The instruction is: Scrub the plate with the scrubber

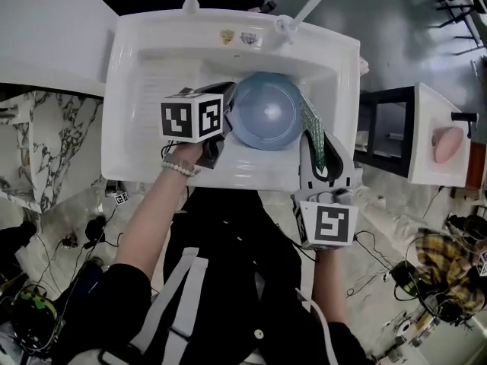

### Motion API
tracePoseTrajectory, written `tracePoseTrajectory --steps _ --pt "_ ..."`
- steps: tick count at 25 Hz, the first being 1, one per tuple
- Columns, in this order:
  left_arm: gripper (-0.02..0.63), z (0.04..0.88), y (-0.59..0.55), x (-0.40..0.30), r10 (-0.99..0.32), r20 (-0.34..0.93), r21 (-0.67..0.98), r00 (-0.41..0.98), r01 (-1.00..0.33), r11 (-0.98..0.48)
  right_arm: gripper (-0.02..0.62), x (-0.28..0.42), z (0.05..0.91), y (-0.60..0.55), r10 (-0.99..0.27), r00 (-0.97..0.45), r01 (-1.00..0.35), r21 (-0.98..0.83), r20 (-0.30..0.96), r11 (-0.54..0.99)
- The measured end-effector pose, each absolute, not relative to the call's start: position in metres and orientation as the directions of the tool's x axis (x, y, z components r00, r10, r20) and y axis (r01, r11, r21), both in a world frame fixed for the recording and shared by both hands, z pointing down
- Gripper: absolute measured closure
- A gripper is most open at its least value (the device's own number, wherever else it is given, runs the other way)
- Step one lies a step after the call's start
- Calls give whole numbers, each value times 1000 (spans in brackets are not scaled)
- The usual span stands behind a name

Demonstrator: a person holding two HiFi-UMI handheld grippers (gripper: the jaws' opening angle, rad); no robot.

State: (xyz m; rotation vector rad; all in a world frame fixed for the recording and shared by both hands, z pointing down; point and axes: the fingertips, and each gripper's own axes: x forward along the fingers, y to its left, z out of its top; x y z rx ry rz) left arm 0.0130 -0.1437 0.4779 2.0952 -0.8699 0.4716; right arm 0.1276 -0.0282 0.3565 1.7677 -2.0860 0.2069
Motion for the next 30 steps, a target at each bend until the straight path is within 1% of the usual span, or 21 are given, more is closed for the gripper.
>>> tracePoseTrajectory --steps 6,10,14,18,23,27,30 --pt "606 394 -138 6 -533 432 472 728 -686 -554 500 111 335 -29 -929 -178 -961 146 326 235" --pt "606 351 -129 -2 -590 346 416 729 -683 -600 500 98 308 -34 -937 -218 -952 153 271 266" --pt "606 322 -120 -13 -641 303 325 705 -709 -626 500 91 288 -38 -941 -239 -946 159 239 281" --pt "606 295 -116 -25 -689 250 250 680 -733 -633 500 83 273 -45 -945 -273 -940 159 181 302" --pt "606 277 -106 -38 -724 212 169 657 -754 -635 500 80 266 -43 -945 -282 -939 152 167 307" --pt "606 272 -101 -44 -731 198 145 653 -757 -637 500 75 262 -45 -942 -297 -933 163 158 321" --pt "606 274 -97 -46 -728 194 163 658 -753 -637 500 70 261 -45 -938 -313 -929 160 147 335"
